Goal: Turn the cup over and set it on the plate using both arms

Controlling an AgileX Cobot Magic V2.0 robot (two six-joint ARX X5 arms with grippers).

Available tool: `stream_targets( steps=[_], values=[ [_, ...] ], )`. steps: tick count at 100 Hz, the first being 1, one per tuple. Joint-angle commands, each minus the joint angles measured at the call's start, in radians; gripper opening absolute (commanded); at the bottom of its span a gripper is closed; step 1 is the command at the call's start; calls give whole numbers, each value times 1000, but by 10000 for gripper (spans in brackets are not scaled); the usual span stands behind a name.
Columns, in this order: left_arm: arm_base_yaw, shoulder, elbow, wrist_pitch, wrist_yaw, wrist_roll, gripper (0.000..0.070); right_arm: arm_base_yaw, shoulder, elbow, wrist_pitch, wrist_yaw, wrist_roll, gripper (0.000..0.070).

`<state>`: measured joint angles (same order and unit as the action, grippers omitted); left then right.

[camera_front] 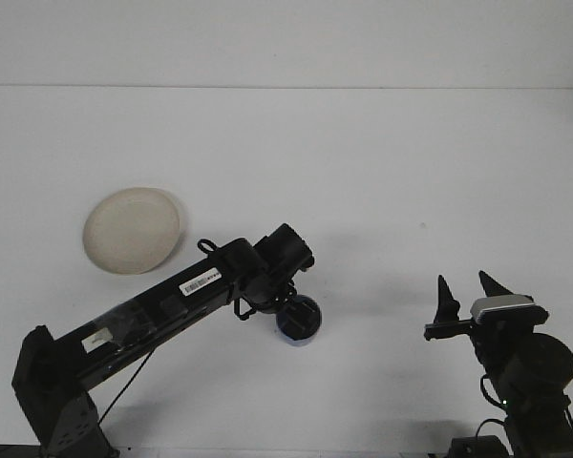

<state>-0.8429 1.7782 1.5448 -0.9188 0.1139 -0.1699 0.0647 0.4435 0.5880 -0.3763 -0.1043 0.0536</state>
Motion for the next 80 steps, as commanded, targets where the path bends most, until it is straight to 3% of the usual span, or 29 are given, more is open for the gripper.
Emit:
stream_targets(
  steps=[1, 16, 31, 43, 80],
  values=[
    [-11, 37, 21, 5, -13, 19, 463, 1, 2, 8, 9, 0, 2, 467],
    [-11, 61, 21, 4, -13, 26, 431, 1, 2, 8, 9, 0, 2, 467],
    [-11, 80, 21, 4, -13, 35, 231, 1, 2, 8, 9, 0, 2, 467],
    [-11, 84, 21, 4, -13, 48, 0, 1, 2, 8, 9, 0, 2, 467],
    [-6, 80, 135, -116, -41, 92, 10, 1, 2, 8, 9, 0, 2, 467]
  ],
)
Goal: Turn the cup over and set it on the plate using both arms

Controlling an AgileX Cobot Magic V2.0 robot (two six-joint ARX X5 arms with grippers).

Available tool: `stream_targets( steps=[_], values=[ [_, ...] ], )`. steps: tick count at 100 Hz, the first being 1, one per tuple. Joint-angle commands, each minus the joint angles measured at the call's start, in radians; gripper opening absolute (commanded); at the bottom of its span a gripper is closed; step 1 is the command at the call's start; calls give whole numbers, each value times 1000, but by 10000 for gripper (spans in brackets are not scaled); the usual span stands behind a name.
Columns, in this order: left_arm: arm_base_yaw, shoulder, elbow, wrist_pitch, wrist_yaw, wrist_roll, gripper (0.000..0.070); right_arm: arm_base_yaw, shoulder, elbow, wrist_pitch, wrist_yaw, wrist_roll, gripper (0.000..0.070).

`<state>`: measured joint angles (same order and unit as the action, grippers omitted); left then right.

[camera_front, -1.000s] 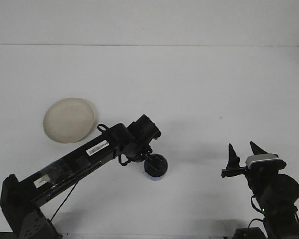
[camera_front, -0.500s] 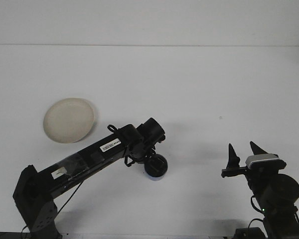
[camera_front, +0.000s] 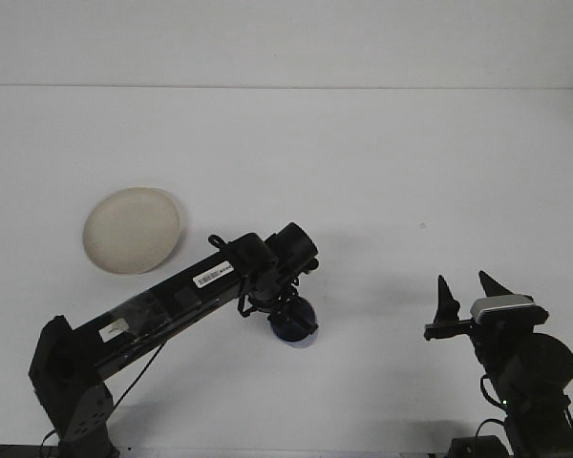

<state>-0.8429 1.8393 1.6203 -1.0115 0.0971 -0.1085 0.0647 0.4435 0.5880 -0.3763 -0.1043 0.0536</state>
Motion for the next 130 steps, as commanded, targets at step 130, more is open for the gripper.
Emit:
stream_targets(
  steps=[130],
  values=[
    [886, 98, 351, -210, -184, 116, 10, 1, 2, 8, 10, 0, 2, 467]
  ],
)
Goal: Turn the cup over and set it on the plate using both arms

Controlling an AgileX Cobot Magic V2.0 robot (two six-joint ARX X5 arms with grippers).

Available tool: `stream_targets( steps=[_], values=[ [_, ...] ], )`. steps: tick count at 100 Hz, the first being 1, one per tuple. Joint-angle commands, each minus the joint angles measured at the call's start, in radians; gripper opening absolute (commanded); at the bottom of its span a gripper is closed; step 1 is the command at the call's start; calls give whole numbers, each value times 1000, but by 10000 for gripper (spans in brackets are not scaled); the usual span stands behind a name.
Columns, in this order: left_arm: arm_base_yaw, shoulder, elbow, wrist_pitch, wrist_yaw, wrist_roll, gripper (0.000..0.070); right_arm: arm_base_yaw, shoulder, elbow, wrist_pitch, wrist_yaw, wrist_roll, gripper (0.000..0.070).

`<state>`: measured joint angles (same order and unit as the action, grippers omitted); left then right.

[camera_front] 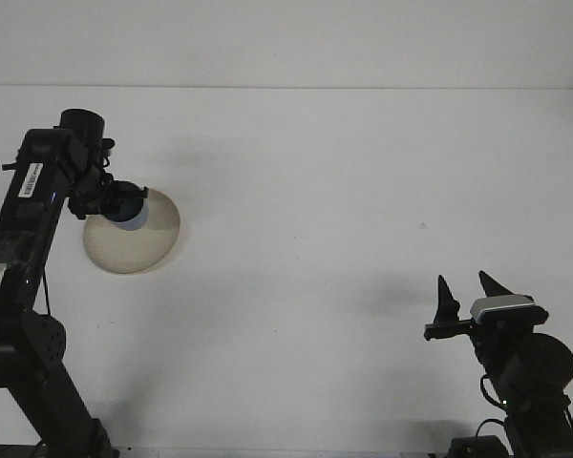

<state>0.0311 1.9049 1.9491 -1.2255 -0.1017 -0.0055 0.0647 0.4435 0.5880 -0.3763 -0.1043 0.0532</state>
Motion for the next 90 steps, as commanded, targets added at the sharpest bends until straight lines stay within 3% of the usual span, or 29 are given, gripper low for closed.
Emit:
stream_targets(
  steps=[1, 90],
  values=[
    [15, 35, 23, 5, 19, 13, 10, 1, 2, 8, 10, 0, 3, 467],
    [82, 158, 23, 49, 92, 17, 15, 1, 2, 8, 10, 0, 2, 467]
  ],
)
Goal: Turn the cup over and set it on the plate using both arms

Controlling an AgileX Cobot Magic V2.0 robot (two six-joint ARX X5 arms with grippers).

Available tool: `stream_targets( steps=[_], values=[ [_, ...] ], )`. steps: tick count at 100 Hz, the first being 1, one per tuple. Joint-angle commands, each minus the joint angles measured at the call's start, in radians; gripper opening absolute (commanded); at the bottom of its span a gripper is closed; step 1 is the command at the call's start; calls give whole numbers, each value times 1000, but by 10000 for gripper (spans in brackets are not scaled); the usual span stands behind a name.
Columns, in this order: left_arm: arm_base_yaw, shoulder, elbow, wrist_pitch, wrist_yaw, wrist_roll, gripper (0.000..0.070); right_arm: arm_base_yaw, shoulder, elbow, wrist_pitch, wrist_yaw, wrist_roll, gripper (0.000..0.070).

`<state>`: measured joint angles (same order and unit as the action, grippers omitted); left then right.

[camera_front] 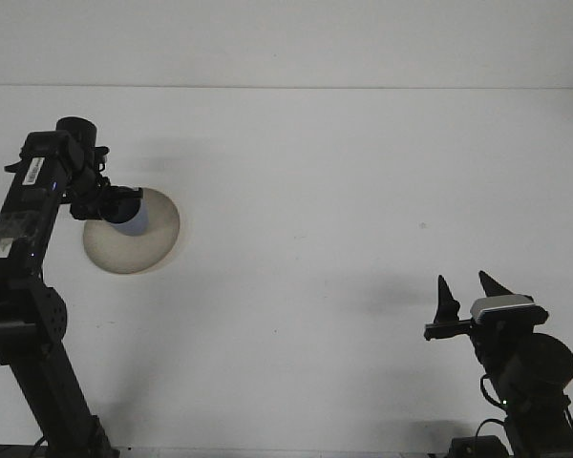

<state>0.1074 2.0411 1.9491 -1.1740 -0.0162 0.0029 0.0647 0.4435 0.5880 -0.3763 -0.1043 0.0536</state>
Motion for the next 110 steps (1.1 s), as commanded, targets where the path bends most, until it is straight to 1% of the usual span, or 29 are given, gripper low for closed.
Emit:
stream_targets(
  steps=[1, 12, 15, 18, 24, 28, 74, 110],
  values=[
    [6, 22, 23, -2, 6, 8, 15, 1, 2, 8, 10, 0, 2, 467],
    [10, 22, 23, -2, 6, 8, 20, 1, 2, 8, 10, 0, 2, 467],
    [10, 22, 23, -2, 6, 8, 33, 1, 2, 8, 10, 0, 2, 467],
    [11, 22, 23, -2, 6, 8, 66, 1, 2, 8, 10, 0, 2, 467],
    [12, 22, 23, -2, 6, 7, 154, 1, 2, 8, 10, 0, 2, 467],
    [13, 22, 23, -2, 6, 7, 191, 1, 2, 8, 10, 0, 2, 467],
    [13, -2, 27, 20, 20, 5, 191, 1, 2, 8, 10, 0, 2, 467],
    [13, -183, 27, 25, 20, -4, 191, 1, 2, 8, 10, 0, 2, 467]
  ],
)
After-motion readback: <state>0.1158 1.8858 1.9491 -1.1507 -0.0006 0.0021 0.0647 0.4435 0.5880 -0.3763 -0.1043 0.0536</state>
